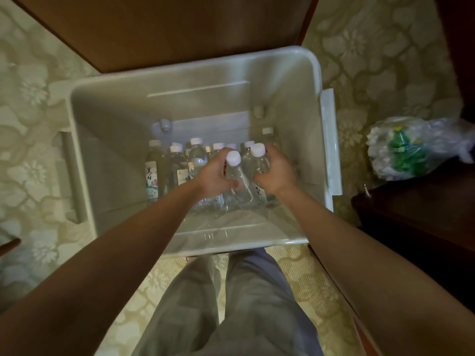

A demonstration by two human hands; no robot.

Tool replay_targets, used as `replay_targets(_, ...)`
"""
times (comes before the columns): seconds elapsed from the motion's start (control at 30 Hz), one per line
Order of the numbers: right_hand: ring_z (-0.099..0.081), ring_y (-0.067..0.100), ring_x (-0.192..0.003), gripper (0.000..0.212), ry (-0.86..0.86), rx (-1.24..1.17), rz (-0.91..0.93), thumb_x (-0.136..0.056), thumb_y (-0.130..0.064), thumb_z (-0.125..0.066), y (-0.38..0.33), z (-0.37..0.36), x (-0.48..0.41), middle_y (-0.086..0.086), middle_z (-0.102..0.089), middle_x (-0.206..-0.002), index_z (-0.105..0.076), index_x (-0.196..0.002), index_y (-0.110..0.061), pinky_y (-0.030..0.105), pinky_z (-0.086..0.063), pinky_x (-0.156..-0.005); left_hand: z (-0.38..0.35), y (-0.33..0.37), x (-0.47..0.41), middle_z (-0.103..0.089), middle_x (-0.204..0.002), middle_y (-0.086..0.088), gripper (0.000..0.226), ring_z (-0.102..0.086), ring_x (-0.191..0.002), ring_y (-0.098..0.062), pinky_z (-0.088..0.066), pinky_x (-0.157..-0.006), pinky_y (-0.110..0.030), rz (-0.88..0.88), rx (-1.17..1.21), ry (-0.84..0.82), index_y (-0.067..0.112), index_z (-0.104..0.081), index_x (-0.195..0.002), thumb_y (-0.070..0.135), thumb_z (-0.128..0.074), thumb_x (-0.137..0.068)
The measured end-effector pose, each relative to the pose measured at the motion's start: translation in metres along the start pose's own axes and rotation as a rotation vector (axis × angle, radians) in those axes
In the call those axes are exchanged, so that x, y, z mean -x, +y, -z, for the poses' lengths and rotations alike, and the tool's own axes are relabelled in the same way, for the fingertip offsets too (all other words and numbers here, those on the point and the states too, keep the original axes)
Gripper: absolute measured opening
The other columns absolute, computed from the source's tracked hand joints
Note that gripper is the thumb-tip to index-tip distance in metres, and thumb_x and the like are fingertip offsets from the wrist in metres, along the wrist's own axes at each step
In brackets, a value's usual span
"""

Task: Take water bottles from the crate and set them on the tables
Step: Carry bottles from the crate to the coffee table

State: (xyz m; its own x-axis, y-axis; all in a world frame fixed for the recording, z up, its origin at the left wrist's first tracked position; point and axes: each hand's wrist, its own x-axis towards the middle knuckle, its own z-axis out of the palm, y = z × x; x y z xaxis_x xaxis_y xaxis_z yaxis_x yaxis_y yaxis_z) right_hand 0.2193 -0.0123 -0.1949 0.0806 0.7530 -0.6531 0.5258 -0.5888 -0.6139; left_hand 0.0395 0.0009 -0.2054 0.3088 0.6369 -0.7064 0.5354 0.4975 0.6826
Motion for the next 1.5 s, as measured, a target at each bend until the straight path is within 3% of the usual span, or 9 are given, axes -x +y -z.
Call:
replay_targets(0.17, -0.066, 0.024, -0.102, 0.065, -0.029, -0.036, 0.001, -0.065, -0.001, -0.081, -0.01, 0.011, 0.012, -0.002, -0.067, -0.11, -0.059, -0.124, -0.018, 0.04, -0.055, -0.086, 0.013, 0.007, 0.017, -0.065, -0.114, -0.007, 0.071, -0.064, -0.111, -0.031, -0.053, -0.096, -0.048, 0.027, 0.107, 0.059, 0.012, -0.052, -0.126, 0.004, -0.088, -0.066)
replay_targets(0.3, -0.056, 0.016, -0.11, 0.078, -0.086, -0.133, -0.008, -0.065, 0.0, -0.087, -0.038, 0.024, 0.026, -0.002, -0.06, -0.12, -0.055, -0.134, -0.014, 0.028, -0.045, -0.091, 0.034, 0.021, 0.045, -0.072, -0.109, -0.006, 0.058, -0.069, -0.1, -0.018, -0.055, -0.088, -0.036, 0.032, 0.219, 0.144, 0.006, -0.063, -0.12, 0.011, -0.087, -0.067)
replay_targets(0.43, -0.058, 0.016, -0.108, 0.067, -0.129, -0.198, 0.0, -0.059, -0.006, -0.092, -0.074, 0.027, 0.041, -0.001, -0.061, -0.118, -0.058, -0.115, -0.017, 0.03, -0.051, -0.091, 0.057, 0.038, 0.091, -0.077, -0.093, 0.007, 0.029, -0.07, -0.083, 0.002, -0.051, -0.073, -0.013, -0.007, 0.285, 0.197, 0.014, -0.074, -0.107, 0.022, -0.079, -0.08)
replay_targets(0.6, -0.066, 0.018, -0.104, 0.055, -0.233, -0.222, 0.072, -0.062, -0.009, -0.091, -0.125, 0.017, 0.062, 0.0, -0.068, -0.114, -0.06, -0.103, -0.027, 0.029, -0.056, -0.082, 0.084, 0.042, 0.145, -0.077, -0.087, 0.009, 0.021, -0.071, -0.079, -0.003, -0.05, -0.066, -0.017, -0.023, 0.499, 0.318, 0.022, -0.075, -0.098, 0.031, -0.078, -0.08)
replay_targets(0.7, -0.069, 0.016, -0.101, 0.054, -0.314, -0.239, 0.124, -0.066, -0.012, -0.089, -0.155, 0.007, 0.083, -0.001, -0.071, -0.113, -0.062, -0.111, -0.025, 0.023, -0.051, -0.069, 0.096, 0.041, 0.176, -0.077, -0.096, 0.002, 0.042, -0.073, -0.088, -0.013, -0.052, -0.065, -0.023, -0.048, 0.645, 0.363, 0.019, -0.073, -0.108, 0.038, -0.081, -0.072)
replay_targets(0.9, -0.07, 0.015, -0.096, 0.051, -0.446, -0.227, 0.223, -0.073, -0.014, -0.085, -0.203, -0.022, 0.134, -0.001, -0.075, -0.107, -0.066, -0.12, -0.018, 0.035, -0.054, -0.088, 0.113, 0.025, 0.251, -0.076, -0.102, -0.005, 0.046, -0.074, -0.093, -0.024, -0.057, -0.085, -0.04, -0.134, 0.801, 0.445, 0.012, -0.068, -0.11, 0.035, -0.075, -0.07)
replay_targets(1.2, -0.071, 0.018, -0.085, 0.025, -0.675, -0.149, 0.35, -0.08, -0.014, -0.077, -0.227, -0.104, 0.247, 0.001, -0.077, -0.093, -0.073, -0.104, -0.02, 0.031, -0.055, -0.077, 0.101, -0.046, 0.391, -0.073, -0.111, -0.01, 0.051, -0.07, -0.101, -0.023, -0.055, -0.08, -0.033, -0.156, 0.872, 0.531, 0.011, -0.064, -0.119, 0.052, -0.059, -0.089)
replay_targets(1.33, -0.071, 0.014, -0.079, 0.022, -0.793, -0.103, 0.415, -0.081, -0.012, -0.075, -0.223, -0.146, 0.311, -0.001, -0.077, -0.088, -0.073, -0.102, -0.02, 0.029, -0.055, -0.074, 0.077, -0.088, 0.47, -0.069, -0.123, -0.012, 0.076, -0.063, -0.117, -0.032, -0.043, -0.107, -0.054, -0.148, 0.872, 0.617, 0.013, -0.061, -0.127, 0.07, -0.065, -0.077)
replay_targets(1.5, -0.072, 0.019, -0.087, 0.035, -0.921, -0.008, 0.481, -0.078, -0.016, -0.079, -0.211, -0.204, 0.384, 0.003, -0.077, -0.099, -0.072, -0.112, -0.019, 0.032, -0.057, -0.079, 0.037, -0.133, 0.562, -0.064, -0.13, -0.015, 0.069, -0.064, -0.116, -0.031, -0.045, -0.105, -0.052, -0.193, 0.966, 0.735, 0.006, -0.049, -0.138, 0.055, -0.061, -0.09)
